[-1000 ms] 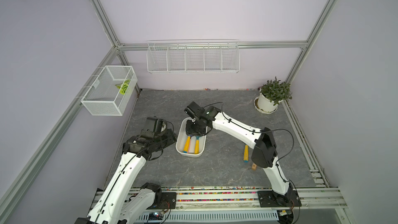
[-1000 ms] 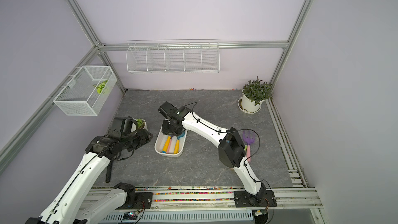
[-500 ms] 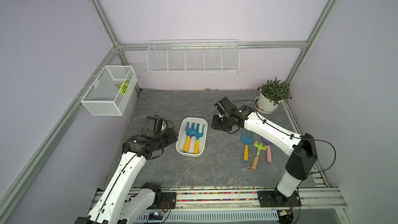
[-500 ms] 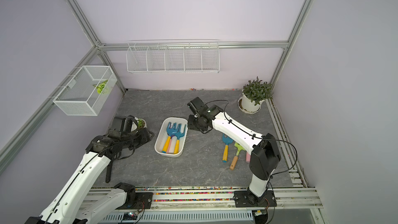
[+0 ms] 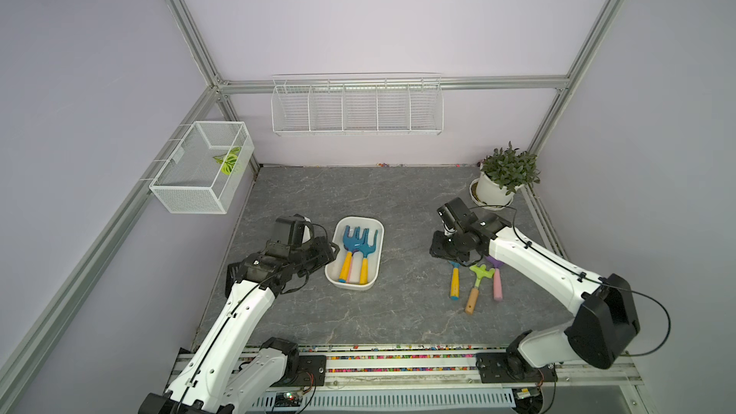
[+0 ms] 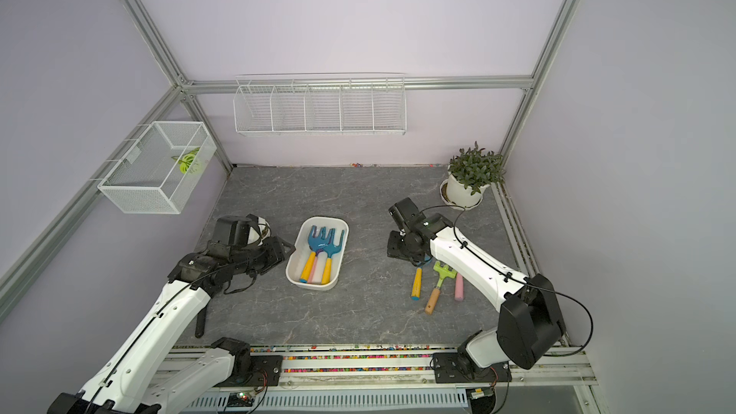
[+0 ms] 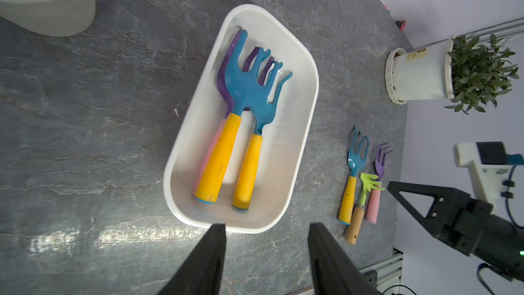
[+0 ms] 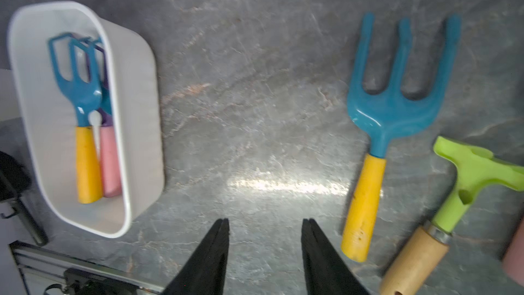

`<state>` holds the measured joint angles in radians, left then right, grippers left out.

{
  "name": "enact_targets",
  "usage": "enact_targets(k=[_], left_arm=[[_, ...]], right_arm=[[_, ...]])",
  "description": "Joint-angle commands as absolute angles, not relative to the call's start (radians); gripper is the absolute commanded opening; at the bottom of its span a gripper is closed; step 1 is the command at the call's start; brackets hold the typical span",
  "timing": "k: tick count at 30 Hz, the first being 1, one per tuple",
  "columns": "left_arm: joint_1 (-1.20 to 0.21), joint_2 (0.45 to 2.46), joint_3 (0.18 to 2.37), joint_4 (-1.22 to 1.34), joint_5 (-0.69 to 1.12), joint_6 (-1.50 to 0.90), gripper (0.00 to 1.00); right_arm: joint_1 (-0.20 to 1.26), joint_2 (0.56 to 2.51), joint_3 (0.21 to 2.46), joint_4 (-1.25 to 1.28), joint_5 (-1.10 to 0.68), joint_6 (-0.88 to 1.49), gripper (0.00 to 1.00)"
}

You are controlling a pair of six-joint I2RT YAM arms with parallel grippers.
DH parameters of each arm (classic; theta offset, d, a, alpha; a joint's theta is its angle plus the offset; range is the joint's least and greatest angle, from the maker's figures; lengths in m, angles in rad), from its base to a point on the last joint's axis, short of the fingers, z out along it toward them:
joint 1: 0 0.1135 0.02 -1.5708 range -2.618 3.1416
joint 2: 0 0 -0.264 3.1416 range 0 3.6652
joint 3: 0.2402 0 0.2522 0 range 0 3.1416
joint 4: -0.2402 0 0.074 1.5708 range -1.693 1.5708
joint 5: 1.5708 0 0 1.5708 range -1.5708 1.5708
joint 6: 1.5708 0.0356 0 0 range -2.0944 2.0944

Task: Put the rake into the storage box
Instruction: Pick up the rake at the center of the board.

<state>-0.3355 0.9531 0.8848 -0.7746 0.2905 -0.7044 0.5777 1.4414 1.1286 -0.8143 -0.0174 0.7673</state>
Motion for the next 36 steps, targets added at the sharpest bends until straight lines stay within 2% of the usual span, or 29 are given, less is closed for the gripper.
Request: enact_targets(k=[1,7,15,29,36], left_arm=[[-0.383,0.960,0.859,-0.704,0.301,-0.748,0.52],[-0.439,1.010,0.816,-0.630,0.333,-0.801,0.51],[-0.443,1.032,0.831,-0.608,0.334,-0.801,0.51],[-0.443,1.058,0.850,-0.613,0.331,-0.788,0.51],[-0.443,1.047,0.862,-0.636,0.315,-0.782,0.51]], right_arm=[[0.568,1.396,1.068,-0.889,0.057,0.745,0.47],[0.548,1.373,0.972,-0.902,0.083,0.745,0.47],[0.516,1.391,0.885,-0.866,0.080,0.755,0.47],[0.512,1.511,0.898,-0.808,0.066,0.738,0.46],[0.512,1.596,0.923,-0.783,0.050,0.732,0.41]])
